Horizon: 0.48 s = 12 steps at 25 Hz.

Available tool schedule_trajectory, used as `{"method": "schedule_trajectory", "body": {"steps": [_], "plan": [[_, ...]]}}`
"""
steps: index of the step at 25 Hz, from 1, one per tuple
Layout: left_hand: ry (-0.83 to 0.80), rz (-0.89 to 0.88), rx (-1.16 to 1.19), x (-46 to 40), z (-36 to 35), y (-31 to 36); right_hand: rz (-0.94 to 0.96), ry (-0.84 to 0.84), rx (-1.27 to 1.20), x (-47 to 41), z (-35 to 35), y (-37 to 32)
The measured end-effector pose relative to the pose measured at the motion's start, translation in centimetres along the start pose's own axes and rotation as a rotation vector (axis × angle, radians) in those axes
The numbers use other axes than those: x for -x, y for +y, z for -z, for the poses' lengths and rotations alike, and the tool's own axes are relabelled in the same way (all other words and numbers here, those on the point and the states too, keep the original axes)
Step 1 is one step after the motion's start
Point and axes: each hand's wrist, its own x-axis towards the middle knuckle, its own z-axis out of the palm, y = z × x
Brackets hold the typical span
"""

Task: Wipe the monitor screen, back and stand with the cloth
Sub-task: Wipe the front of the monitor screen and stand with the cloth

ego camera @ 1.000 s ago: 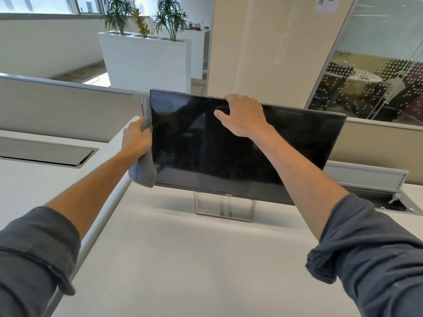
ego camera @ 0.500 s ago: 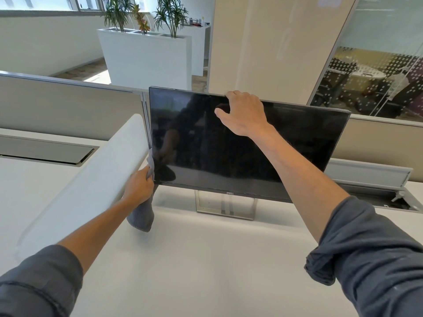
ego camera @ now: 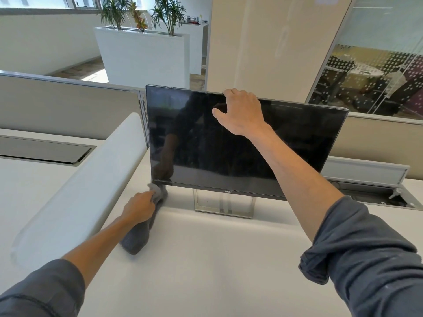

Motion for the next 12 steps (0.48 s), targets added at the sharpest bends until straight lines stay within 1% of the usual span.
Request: {"method": "schedule_trajectory", "body": {"steps": [2,4,5,6,7,9,10,11,12], "plan": [[0.0,-0.011,0.039,1.1,-0.8,1.4,-0.013,-0.04,0.002,0.0,0.1,0.1],[0.08,-0.008,0.175,2.2,-1.1,3.0,-0.028,-0.101,0.021,0.3,0.0,0.1],[0.119,-0.009,0.247,2.7,-1.1,3.5,-0.032,-0.102,0.034,0.9,-0.2,0.0],[0.144,0.0,0.316,3.2,-1.0,4.0,-0.03,-0.06,0.034,1.9,-0.6,-0.3],[0.159,0.021,0.383,3.8,-0.8,4.4,-0.025,0.028,0.0,3.4,-0.9,-0.8],[0.171,0.078,0.497,4.9,-0.5,4.9,-0.004,0.239,-0.185,7.5,-2.0,-2.3],[0.168,0.1,0.547,5.5,-0.6,5.1,-0.006,0.305,-0.299,10.1,-2.9,-3.2],[0.158,0.118,0.606,6.1,-0.6,5.2,-0.042,0.307,-0.401,12.8,-4.1,-4.1],[0.141,0.137,0.688,6.6,-0.7,5.3,-0.119,0.246,-0.486,15.5,-5.5,-4.9]]}}
